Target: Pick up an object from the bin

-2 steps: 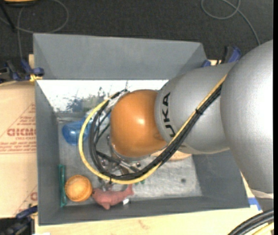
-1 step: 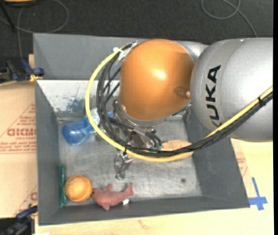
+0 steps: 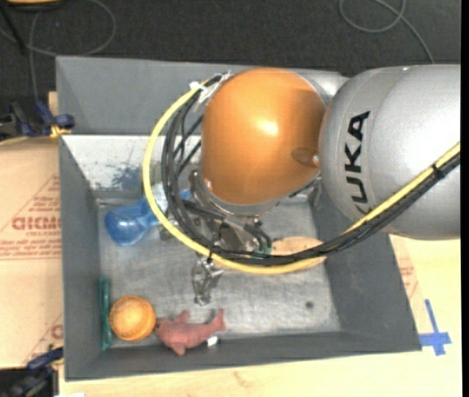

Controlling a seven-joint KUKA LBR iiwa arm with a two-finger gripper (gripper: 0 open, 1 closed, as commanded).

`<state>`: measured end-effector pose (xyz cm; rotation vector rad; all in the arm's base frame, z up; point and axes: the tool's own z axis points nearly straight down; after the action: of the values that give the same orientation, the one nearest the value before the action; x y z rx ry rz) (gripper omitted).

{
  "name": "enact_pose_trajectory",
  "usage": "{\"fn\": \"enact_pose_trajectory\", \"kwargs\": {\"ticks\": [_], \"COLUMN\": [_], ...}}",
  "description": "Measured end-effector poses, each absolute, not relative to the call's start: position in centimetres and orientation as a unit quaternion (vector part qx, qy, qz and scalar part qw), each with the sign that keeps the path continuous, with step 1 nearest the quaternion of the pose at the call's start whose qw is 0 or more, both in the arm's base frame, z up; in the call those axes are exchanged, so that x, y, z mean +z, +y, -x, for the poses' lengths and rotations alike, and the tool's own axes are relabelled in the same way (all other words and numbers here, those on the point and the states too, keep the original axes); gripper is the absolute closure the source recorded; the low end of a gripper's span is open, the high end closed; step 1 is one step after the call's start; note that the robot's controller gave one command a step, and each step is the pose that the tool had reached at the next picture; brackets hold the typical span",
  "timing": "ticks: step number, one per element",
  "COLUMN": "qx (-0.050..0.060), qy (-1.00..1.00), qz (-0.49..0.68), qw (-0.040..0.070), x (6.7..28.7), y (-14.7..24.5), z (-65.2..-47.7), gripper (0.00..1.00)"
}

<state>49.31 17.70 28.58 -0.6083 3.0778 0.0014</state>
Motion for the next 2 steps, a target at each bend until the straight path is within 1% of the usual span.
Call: {"fn": "enact_pose_trajectory", "kwargs": {"ticks": [1,2], "qx": [0.001,0.000], "qy": [0.982,0.966], "qz": [0.191,0.257], "qw": [0.005,0.004], "x": [23.3,16.6], "y": [17.8,16.5], "z": [-48.8,-49.9], "gripper": [0.00,0.00]}}
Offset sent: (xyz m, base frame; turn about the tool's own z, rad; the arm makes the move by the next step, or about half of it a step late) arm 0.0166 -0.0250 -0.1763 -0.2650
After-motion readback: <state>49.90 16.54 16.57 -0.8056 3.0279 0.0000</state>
